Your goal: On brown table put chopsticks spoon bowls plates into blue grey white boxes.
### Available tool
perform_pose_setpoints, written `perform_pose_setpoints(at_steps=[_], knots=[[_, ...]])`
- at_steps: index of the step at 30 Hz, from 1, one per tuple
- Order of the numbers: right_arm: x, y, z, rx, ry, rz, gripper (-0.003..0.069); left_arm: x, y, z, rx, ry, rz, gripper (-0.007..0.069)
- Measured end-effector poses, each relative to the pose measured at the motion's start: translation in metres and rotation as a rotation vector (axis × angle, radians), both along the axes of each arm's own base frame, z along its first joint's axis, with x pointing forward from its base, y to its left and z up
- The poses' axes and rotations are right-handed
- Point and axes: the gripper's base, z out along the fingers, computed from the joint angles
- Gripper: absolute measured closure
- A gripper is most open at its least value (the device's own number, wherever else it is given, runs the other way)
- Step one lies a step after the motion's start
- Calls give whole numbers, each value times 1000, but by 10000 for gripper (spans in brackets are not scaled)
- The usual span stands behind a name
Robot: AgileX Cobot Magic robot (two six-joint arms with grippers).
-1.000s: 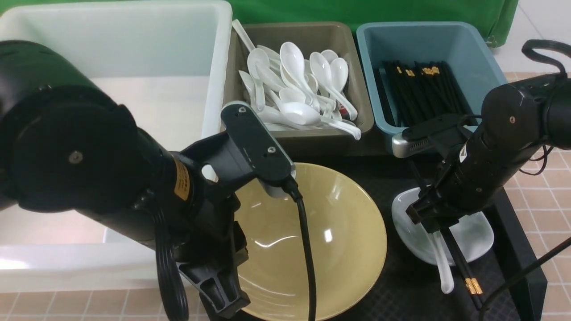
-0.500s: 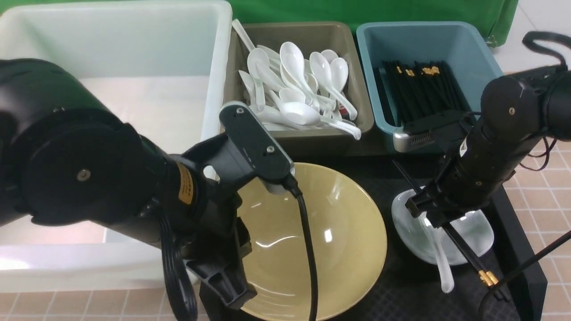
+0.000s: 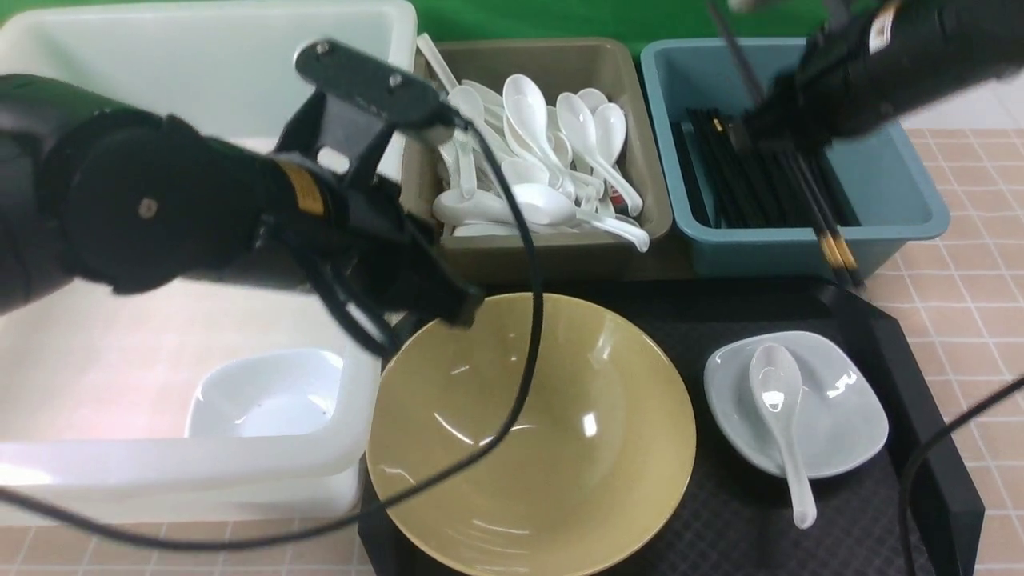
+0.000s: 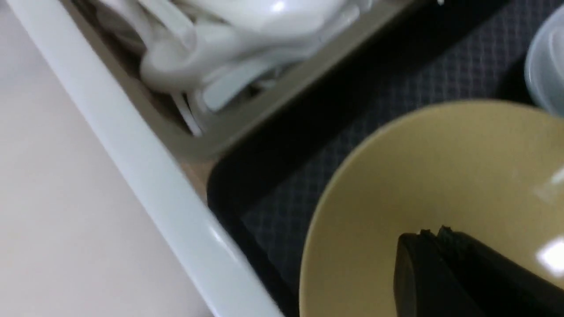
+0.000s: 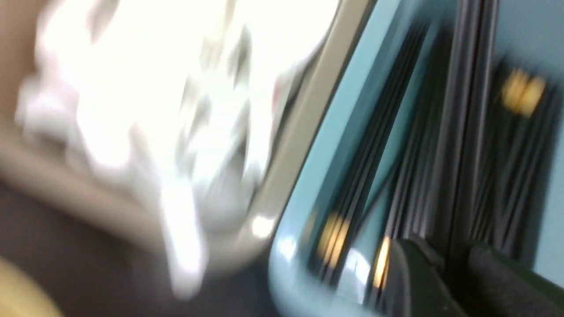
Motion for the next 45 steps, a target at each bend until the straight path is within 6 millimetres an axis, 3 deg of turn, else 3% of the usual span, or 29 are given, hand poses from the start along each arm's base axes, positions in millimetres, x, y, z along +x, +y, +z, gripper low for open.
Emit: perform_pose_setpoints(at_steps=[3,6,7,11,13,15,17,19,22,23,26,31,32,33,34,37,38,39,40,42,43,45], knots=[[31,-10,1,43,-70,-62,498,16,-9,20,-53,-114,-4,623],[70,-22,-13,80,-100,-132,498,32,-18,41,-88,-195,-9,623],[72,-23,-15,83,-99,-137,498,33,-19,41,-88,-194,-9,623],[110,-36,-48,103,-58,-211,482,49,-29,48,-93,-223,-17,623],[125,-41,-69,89,3,-235,424,53,-31,43,-81,-213,-21,623],[129,-43,-71,84,24,-244,387,53,-31,42,-69,-206,-25,623],[126,-46,-76,52,131,-262,281,53,-30,39,-20,-202,-46,623],[122,-46,-74,33,183,-265,232,52,-29,38,-1,-198,-51,623],[103,-46,-55,-43,338,-179,162,47,-21,40,41,-161,-50,623],[102,-46,-56,-48,350,-172,160,46,-21,40,43,-158,-51,623],[74,-39,-36,-78,428,-63,148,36,-9,41,82,-90,-41,623],[13,-18,-13,-88,464,42,147,16,8,23,119,-15,-32,623],[10,-17,-13,-90,467,48,147,15,9,21,122,-7,-32,623],[-18,-7,-16,-111,504,96,148,6,13,15,120,7,-31,623],[-33,-3,-21,-122,532,120,150,2,15,12,117,20,-31,623],[-66,6,-43,-133,586,156,150,-7,18,1,112,44,-32,623],[-67,7,-41,-127,575,155,150,-7,18,0,113,45,-33,623],[-83,7,-61,-114,596,132,150,-10,19,-7,120,59,-39,623],[-83,7,-61,-114,596,132,150,-10,19,-8,119,62,-39,623],[-95,1,-89,-93,608,68,150,-12,20,-15,122,81,-41,623],[-95,1,-89,-90,609,64,150,-12,20,-15,121,80,-41,623],[-98,-6,-113,-65,616,-8,150,-12,19,-16,103,83,-38,623]])
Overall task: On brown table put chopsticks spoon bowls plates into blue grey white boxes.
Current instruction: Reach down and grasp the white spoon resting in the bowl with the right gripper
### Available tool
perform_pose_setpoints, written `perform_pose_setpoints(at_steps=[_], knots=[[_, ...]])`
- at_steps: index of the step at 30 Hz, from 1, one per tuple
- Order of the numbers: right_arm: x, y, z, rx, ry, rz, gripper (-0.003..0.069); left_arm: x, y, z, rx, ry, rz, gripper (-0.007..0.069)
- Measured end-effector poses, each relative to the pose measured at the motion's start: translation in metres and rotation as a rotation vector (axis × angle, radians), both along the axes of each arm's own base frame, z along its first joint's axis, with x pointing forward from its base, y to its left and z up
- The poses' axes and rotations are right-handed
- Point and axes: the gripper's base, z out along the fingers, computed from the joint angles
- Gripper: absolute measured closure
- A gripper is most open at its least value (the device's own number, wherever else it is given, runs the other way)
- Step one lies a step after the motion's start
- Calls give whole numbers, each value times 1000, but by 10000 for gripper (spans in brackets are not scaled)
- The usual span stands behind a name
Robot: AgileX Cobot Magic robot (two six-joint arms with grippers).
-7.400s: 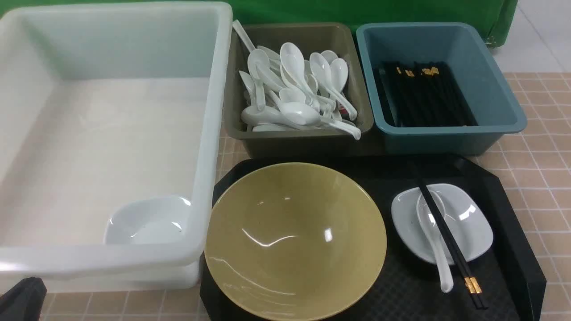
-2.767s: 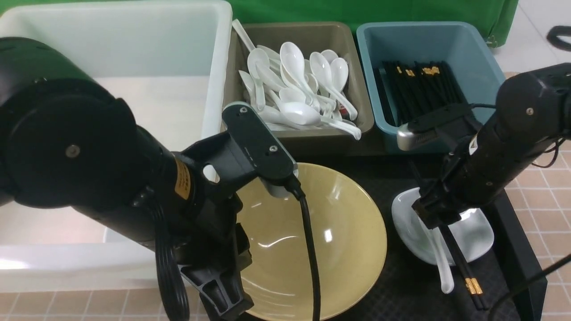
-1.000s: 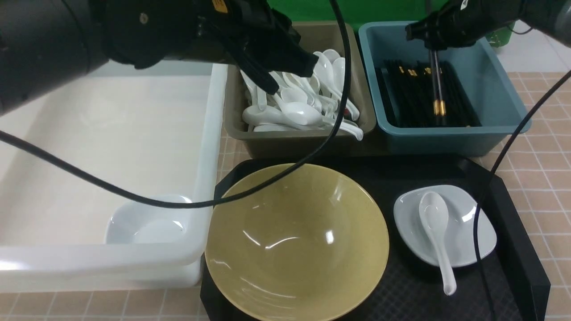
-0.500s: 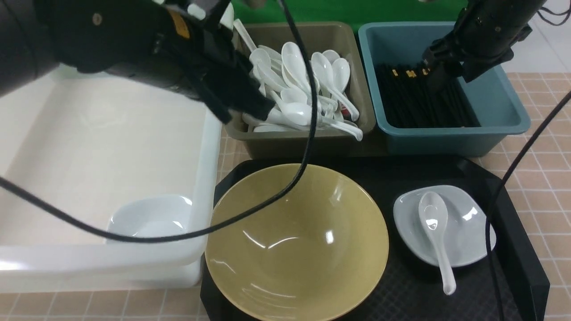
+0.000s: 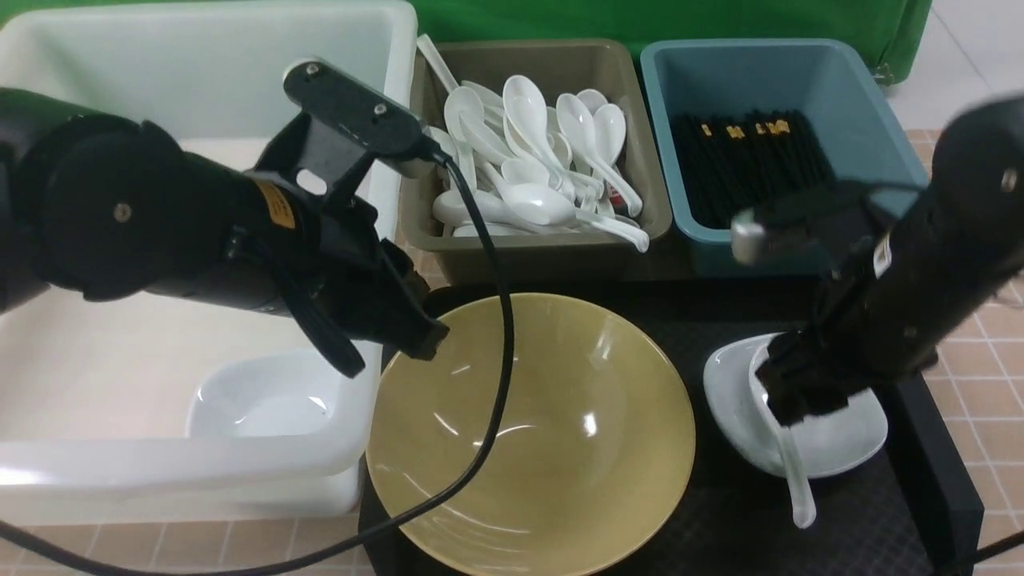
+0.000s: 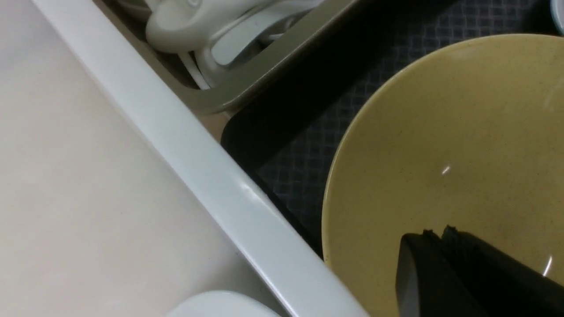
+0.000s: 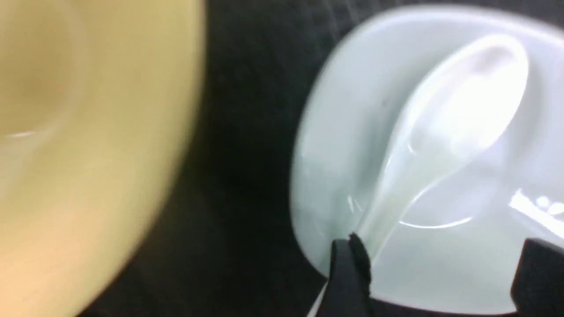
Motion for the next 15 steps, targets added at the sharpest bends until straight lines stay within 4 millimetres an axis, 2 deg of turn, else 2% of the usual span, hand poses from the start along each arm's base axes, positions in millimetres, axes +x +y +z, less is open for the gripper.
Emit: perform_pose_setpoints(at_steps=[9,15], knots=[[17,2,-42,20,-15,-90,150,1,-2,2,-30,-13,6,623],[20,3,-44,29,-34,-96,150,1,-2,2,-32,-18,7,623]])
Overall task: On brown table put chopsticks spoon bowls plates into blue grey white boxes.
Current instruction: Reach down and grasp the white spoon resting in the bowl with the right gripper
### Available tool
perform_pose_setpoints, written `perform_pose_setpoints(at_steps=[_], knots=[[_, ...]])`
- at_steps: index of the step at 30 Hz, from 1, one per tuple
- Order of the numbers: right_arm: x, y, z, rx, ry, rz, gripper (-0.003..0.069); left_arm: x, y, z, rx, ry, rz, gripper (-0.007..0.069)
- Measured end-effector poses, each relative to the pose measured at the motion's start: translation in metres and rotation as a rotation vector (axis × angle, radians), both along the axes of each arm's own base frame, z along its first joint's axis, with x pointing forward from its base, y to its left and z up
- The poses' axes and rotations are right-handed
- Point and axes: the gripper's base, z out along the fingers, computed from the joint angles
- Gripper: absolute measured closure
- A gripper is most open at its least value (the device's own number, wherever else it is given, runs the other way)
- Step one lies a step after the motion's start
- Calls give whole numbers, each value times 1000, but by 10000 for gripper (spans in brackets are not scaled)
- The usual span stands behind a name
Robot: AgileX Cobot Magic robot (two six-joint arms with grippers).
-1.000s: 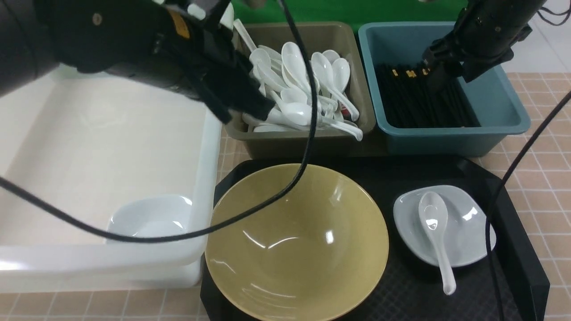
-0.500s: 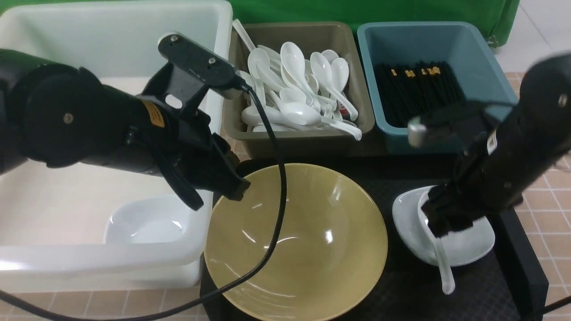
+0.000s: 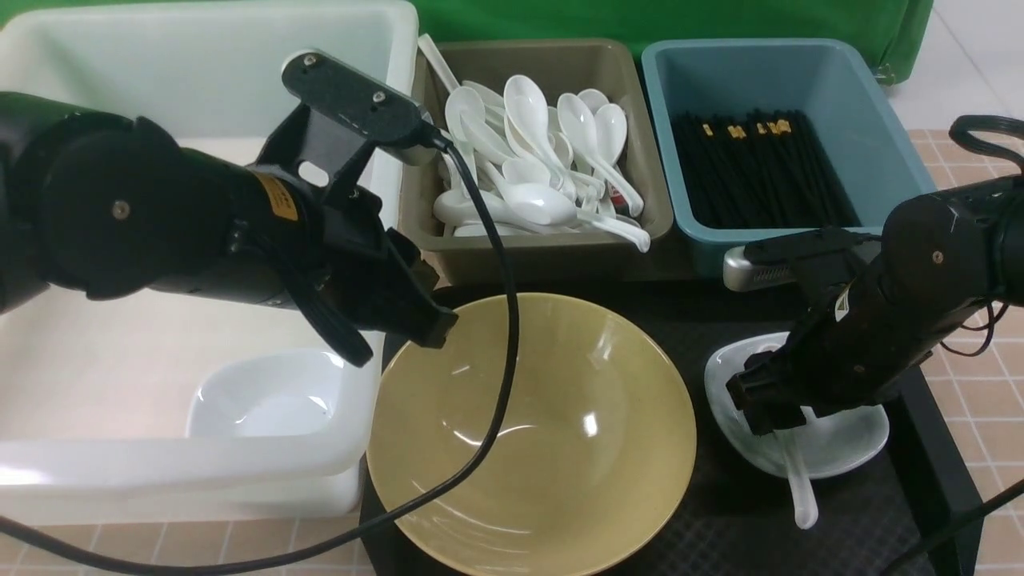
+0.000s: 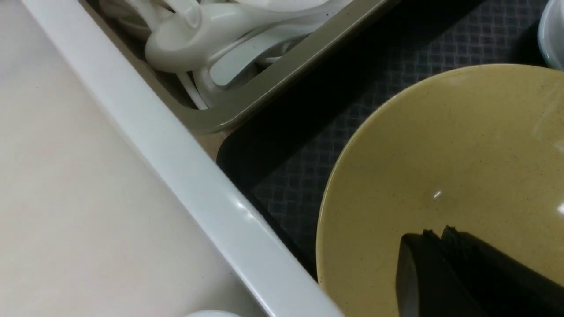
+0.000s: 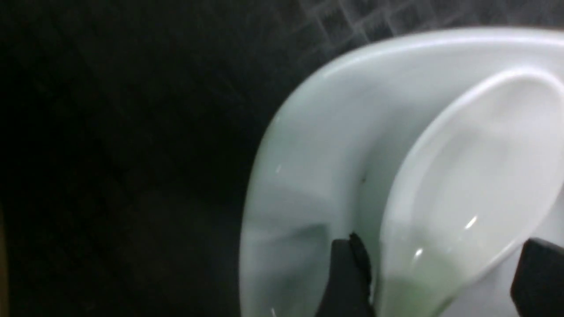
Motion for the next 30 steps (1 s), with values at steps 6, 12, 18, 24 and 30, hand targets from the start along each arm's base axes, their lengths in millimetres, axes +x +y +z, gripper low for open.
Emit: perform_pose_setpoints(at_steps=[6,12,18,24,30], knots=[[0,0,-1,-1,1,2,221,1,0,1,-4,-9,1,623],[-1,0,-6,-11,43,3,323,1,0,1,-6,-10,2,623],[-2,0,-6,-28,47,71,330,1,0,1,-2,-9,-2,623],[-5,-1,11,-34,34,119,507,0,0,0,-2,-8,-2,623],[-1,1,67,-4,-114,159,622,1,2,0,14,-10,-1,623]])
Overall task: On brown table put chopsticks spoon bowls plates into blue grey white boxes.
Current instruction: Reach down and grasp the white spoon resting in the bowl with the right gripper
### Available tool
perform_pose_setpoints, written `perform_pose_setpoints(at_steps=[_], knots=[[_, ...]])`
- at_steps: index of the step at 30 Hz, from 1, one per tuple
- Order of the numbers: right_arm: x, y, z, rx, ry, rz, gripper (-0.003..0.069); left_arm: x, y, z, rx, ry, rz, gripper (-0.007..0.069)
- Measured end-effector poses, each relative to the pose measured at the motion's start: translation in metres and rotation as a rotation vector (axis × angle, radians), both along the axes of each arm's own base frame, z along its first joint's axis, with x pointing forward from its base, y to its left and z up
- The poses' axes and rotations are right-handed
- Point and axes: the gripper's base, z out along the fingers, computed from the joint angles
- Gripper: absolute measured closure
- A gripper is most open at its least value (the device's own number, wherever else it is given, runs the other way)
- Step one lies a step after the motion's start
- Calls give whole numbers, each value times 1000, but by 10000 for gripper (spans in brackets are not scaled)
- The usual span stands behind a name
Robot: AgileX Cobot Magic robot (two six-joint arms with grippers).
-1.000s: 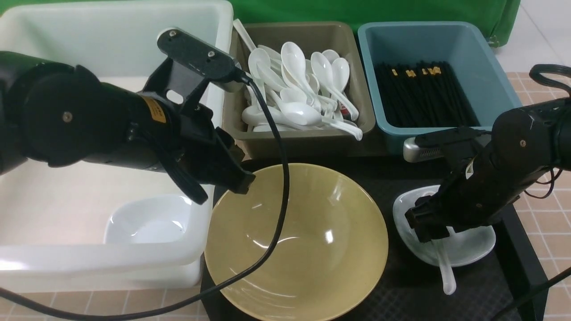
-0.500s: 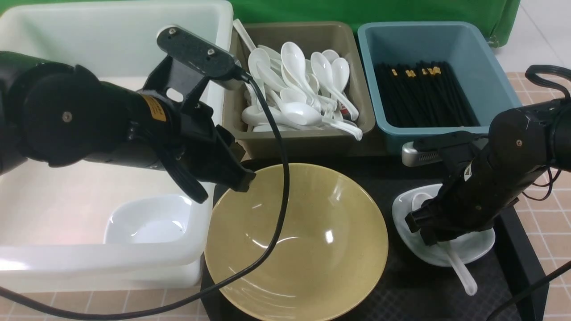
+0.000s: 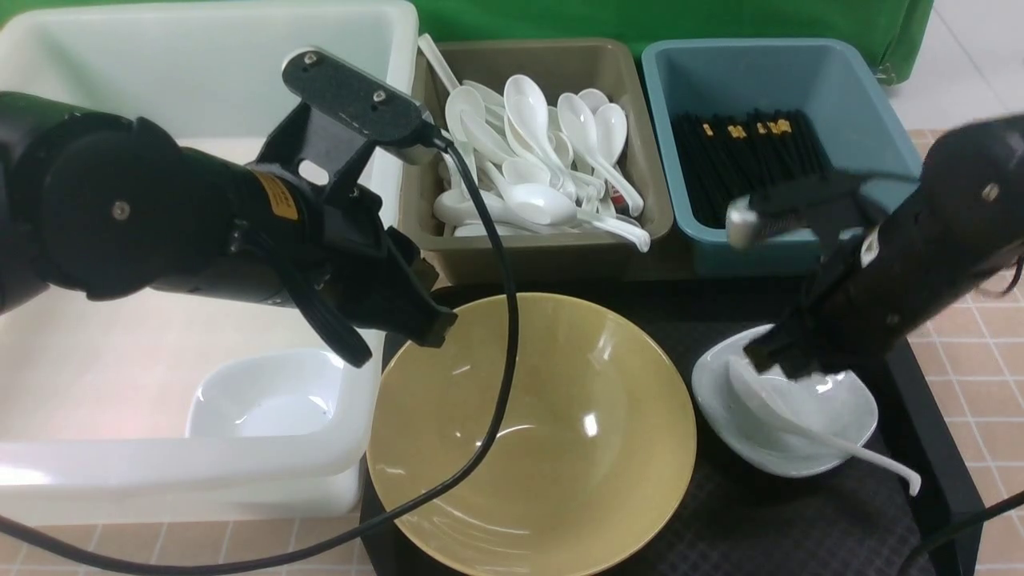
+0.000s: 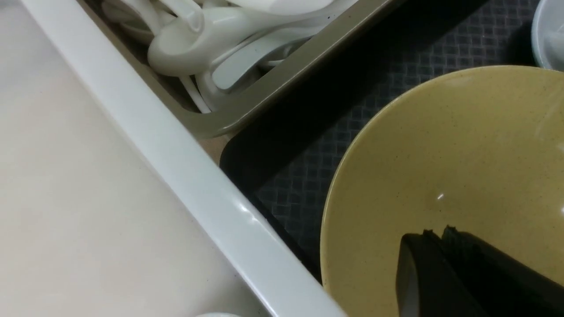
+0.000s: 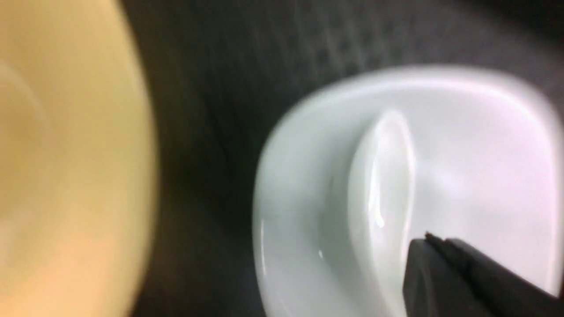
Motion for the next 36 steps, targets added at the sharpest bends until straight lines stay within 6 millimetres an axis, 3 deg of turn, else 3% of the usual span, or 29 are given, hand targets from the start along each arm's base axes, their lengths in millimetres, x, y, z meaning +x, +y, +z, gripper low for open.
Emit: perform_pose_setpoints(at_steps=[5,9,13,16,20,21,26,32,35,36], knots=[[8,3,39,3,-75,60,622,9,18,-1,-2,11,79,623],[2,1,41,-42,-11,126,622,14,33,-2,1,37,143,623],[-11,-3,24,-86,109,160,601,15,37,-2,4,42,154,623],[-20,-7,1,-103,164,165,533,15,36,-2,2,41,146,623],[-23,-8,-21,-111,148,187,379,15,35,-2,-11,38,139,623],[-21,-8,-27,-110,135,189,312,15,34,-2,-13,37,134,623],[-11,-4,-48,-118,126,211,152,14,33,-1,-23,37,124,623],[-2,-2,-71,-128,157,216,132,14,33,-1,-28,38,119,623],[0,-1,-75,-130,165,216,158,14,33,-1,-28,38,119,623],[0,-1,-74,-130,169,214,208,14,33,-1,-28,38,119,623]])
